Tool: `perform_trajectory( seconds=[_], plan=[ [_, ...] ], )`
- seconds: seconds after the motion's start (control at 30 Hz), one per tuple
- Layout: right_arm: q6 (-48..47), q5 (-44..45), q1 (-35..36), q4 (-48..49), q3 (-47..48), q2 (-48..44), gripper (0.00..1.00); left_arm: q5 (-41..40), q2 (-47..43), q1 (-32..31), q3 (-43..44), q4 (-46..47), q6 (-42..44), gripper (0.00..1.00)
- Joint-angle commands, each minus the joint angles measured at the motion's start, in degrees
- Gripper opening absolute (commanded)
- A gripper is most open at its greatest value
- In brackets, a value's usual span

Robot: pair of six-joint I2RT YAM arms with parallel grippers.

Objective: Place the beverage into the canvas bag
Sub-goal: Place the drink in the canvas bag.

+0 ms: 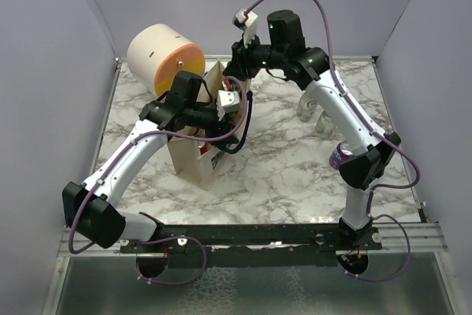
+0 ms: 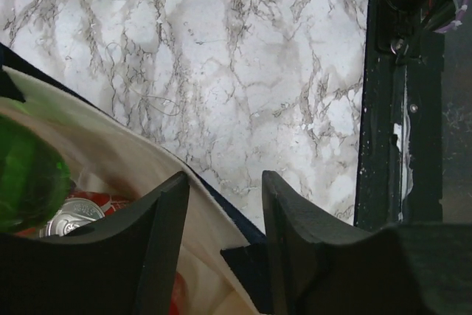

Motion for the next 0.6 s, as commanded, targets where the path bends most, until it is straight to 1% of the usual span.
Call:
perform_trajectory(
  seconds=[0.0,0.13,0.2,0.3,0.43,0.53,0.57],
  plan=[
    [0.5,-1.6,0.0,6.9,-6.0,-6.8,0.01,1.4,-0.9,-0.4,3.9,-5.2,6.7,0.5],
    [0.4,-1.6,0.0,6.3,-10.0,-9.2,0.01,-0.3,-1.9,-0.4,7.3,-7.4,9.1,0.62],
    [0.2,-1.8,0.0,5.7,-11.2,-9.8,0.01,-1.7,-2.5,-0.3,8.1,-7.9,9.4,0.65],
    [-0.4,-1.6,0.0,5.0,-12.4,-11.0,0.01,-4.7,-4.9,-0.3,7.9,-7.6,9.2,0.67],
    [-0.9,-1.2,0.0,4.7,-15.2,-12.9,0.01,-9.5,-9.2,0.7,5.1,-5.7,6.8,0.68],
    [-1.4,-1.6,0.0,5.1,-18.4,-14.7,0.01,-12.1,-10.8,2.8,2.6,-4.0,3.2,0.68],
    [-1.7,-1.8,0.0,5.2,-19.3,-15.1,0.01,-12.6,-11.2,4.4,2.0,-3.1,1.9,0.68]
  ],
)
